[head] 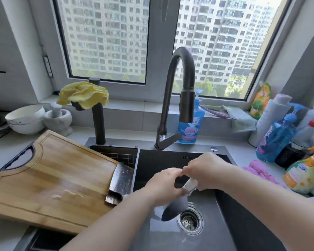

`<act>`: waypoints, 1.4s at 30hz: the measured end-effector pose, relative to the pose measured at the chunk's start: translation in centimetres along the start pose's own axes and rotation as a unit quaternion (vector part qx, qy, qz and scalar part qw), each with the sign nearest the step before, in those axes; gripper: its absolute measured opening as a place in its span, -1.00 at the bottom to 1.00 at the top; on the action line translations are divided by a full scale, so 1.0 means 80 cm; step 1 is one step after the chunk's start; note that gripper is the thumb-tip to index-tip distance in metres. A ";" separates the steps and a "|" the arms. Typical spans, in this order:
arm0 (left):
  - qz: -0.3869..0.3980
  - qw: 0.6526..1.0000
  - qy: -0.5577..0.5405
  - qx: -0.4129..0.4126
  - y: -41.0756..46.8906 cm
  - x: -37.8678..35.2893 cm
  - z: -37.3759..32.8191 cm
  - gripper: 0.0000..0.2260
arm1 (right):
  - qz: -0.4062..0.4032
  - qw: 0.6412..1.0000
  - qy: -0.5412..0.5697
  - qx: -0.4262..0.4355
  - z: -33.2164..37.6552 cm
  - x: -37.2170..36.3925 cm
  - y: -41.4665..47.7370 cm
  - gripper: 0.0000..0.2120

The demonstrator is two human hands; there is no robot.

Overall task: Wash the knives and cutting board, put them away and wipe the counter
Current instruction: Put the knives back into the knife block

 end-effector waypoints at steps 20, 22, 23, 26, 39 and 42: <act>-0.224 0.940 -0.257 0.026 -0.013 0.027 -0.034 -0.82 | -0.393 0.635 0.664 0.046 -0.059 0.032 -0.045 -0.77; -0.251 0.931 -0.265 0.024 -0.024 0.037 -0.032 -0.84 | -0.382 0.593 0.705 0.074 -0.037 0.047 -0.028 -0.83; -0.269 0.924 -0.272 0.026 -0.031 0.045 -0.029 -0.86 | -0.392 0.580 0.711 0.074 -0.029 0.059 -0.022 -0.86; -0.308 0.906 -0.288 0.032 -0.057 0.076 -0.011 -0.82 | -0.433 0.574 0.693 0.061 -0.012 0.098 -0.011 -0.84; -0.535 0.805 -0.167 0.196 -0.332 0.274 0.254 -0.82 | -0.563 0.410 0.702 0.148 0.084 0.380 0.055 -0.71; -0.593 0.757 -0.119 0.247 -0.431 0.320 0.335 -0.82 | -0.554 0.356 0.722 0.211 0.157 0.462 0.094 -0.68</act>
Point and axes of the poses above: each hand's wrist, its own y-axis towards the middle knuckle, its own x-axis out of the back of the hand, z = x × y, the point moved 6 cm from there along y, towards the middle knuckle, and after that the axes turned 13 degrees about x, right-handed, at the moved point
